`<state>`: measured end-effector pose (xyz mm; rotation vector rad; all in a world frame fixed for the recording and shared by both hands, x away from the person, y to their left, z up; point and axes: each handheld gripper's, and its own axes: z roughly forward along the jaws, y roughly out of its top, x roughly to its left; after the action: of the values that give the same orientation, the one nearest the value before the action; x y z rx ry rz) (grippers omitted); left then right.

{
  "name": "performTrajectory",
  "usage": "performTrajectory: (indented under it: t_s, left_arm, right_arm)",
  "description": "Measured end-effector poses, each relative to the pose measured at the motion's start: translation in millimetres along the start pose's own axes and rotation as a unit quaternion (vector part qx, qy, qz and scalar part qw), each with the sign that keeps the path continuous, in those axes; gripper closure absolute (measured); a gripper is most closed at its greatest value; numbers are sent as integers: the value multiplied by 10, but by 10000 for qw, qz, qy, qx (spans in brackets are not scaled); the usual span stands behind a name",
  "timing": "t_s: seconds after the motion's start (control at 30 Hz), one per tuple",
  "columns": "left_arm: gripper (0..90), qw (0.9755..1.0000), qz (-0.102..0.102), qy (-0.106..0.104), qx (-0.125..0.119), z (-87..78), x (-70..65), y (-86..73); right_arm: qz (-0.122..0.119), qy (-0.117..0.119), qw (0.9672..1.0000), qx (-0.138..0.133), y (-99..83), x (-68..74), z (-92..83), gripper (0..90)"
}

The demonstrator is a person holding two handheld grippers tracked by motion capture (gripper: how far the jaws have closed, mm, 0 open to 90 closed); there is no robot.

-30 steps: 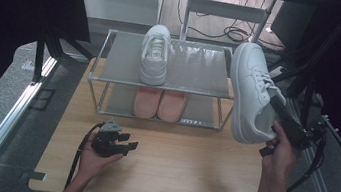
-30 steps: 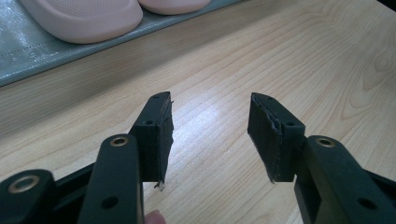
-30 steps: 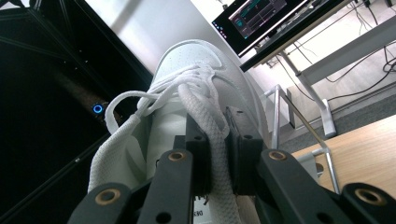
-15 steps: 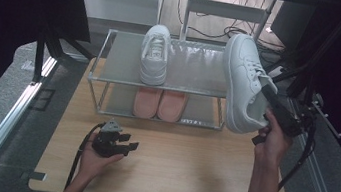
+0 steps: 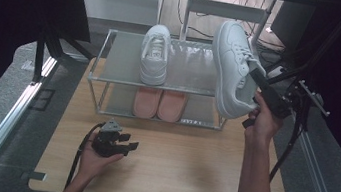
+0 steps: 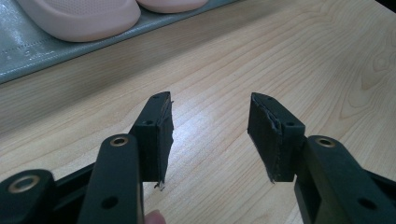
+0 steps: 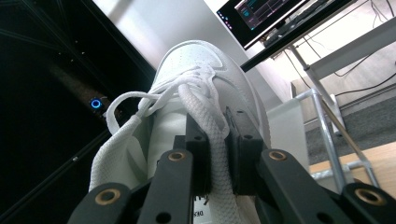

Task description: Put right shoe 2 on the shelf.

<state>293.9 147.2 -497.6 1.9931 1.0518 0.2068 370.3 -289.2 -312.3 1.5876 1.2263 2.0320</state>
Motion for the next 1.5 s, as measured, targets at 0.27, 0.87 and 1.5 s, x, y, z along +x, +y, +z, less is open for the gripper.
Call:
performTrajectory:
  t_s: [0.27,0.87,1.5]
  left_arm:
    - [507,10000,-25,0,-31,-20,12,1]
    - [504,10000,-25,-34,-6,-7,2,-1]
    - [416,9999,71,-68,106,18,6,-7]
  right_arm:
    - [-75,-94,9999,37,24,123,204,808]
    - [22,-271,9995,148,-1,289,617,804]
    - [-28,-381,9985,392,-169,453,988,804]
